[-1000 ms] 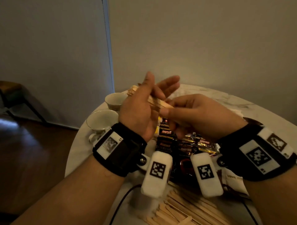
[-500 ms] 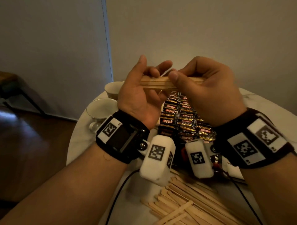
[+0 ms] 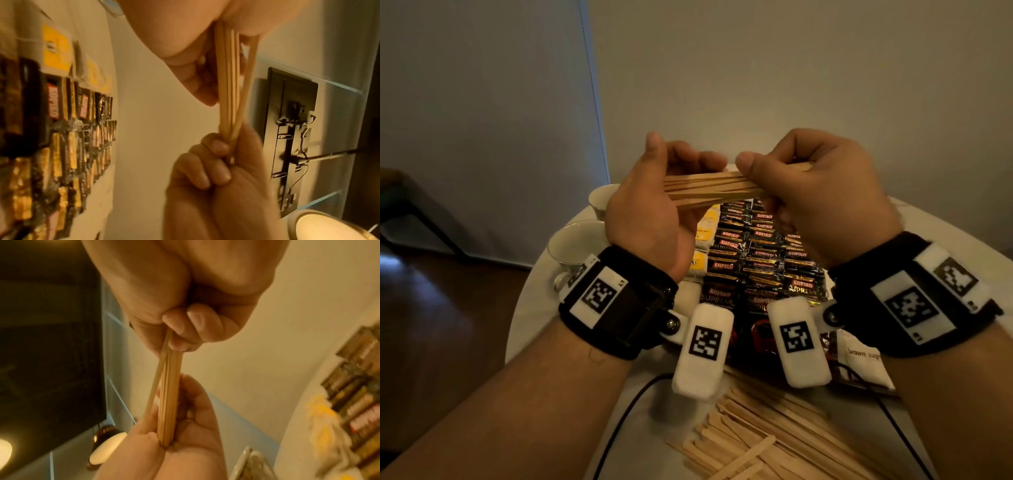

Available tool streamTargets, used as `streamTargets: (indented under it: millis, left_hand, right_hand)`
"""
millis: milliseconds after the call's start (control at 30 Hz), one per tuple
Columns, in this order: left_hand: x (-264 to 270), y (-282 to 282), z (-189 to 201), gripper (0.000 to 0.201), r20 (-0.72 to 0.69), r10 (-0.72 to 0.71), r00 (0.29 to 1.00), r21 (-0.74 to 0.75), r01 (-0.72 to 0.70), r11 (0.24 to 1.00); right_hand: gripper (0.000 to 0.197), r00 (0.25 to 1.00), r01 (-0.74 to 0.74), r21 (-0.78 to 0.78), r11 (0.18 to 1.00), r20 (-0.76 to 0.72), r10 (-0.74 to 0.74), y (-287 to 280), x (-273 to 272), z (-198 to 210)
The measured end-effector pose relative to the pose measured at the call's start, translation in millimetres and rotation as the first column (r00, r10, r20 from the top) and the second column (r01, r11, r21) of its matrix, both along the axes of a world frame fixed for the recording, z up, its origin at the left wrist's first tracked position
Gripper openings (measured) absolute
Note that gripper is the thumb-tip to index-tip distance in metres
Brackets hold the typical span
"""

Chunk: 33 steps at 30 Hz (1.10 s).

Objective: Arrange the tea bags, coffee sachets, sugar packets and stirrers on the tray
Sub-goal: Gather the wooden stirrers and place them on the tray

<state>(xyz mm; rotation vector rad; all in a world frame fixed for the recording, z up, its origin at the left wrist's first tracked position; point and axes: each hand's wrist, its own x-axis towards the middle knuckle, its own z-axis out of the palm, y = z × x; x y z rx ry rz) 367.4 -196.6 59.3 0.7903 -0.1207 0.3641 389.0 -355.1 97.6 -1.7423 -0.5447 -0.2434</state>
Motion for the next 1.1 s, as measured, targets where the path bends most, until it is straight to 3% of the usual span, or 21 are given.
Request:
streamTargets:
  millis: [100,233,367,433,500,600,700,767,933,1000,1100]
  left_hand:
    - [-7,-5,6,0.044,0.067,-0.073,0.995,-0.013,0.074,0.997]
    - [-7,-12,15,0.015,0.084,0.029,0.996,0.053,-0.034,0.998]
    - [-7,-12,32,0.018,0.092,0.051,0.994,0.039,-0.055,0.998]
    - [-12,-15,41,0.02,0.095,0.006,0.995,0.024,-0.009,1.0]
    - [-18,-18,49,0.022,0.131,-0.09,0.987,0.046,0.085,0.995]
    - [-21,-20,48,0.045,0.173,-0.133,0.976,0.337,0.069,0.939]
    - [-30,-27,44,0.011,0.171,-0.028,0.985,0.622,-0.086,0.778]
    - [-36,-31,43,0.015,0.167,0.041,0.985,0.687,-0.146,0.712]
    - [-39,-44,39,0.014,0.166,0.142,0.976,0.697,-0.218,0.683]
    - [-36,-48,38,0.013,0.168,0.216,0.962,0.69,-0.271,0.671]
    - [-31,-50,40,0.022,0.082,0.303,0.949,0.679,-0.276,0.681]
  right_hand:
    - [0.031,0.976,-0.026,0.166,0.986,-0.211,0.061,1,5,-6]
    - [0.024,0.908,-0.05,0.193,0.98,-0.4,0.125,2,8,-13]
    - [0.023,0.72,-0.137,0.416,0.899,-0.581,0.378,-2,8,-8]
    - [0.02,0.623,-0.086,0.529,0.844,-0.633,0.46,-4,5,-2]
    - [0.015,0.571,-0.078,0.592,0.802,-0.633,0.523,-8,1,4]
    - [0.02,0.483,-0.142,0.623,0.769,-0.635,0.604,-14,-7,8]
    - [0.032,0.407,-0.202,0.603,0.772,-0.665,0.626,-20,-19,9]
    - [0.032,0.375,-0.2,0.598,0.776,-0.685,0.625,-24,-28,12]
    - [0.032,0.388,-0.14,0.54,0.83,-0.742,0.547,-34,-42,10]
    - [0.032,0.481,-0.123,0.462,0.878,-0.746,0.46,-43,-43,6]
    - [0.036,0.713,-0.169,0.275,0.947,-0.629,0.31,-57,-48,2]
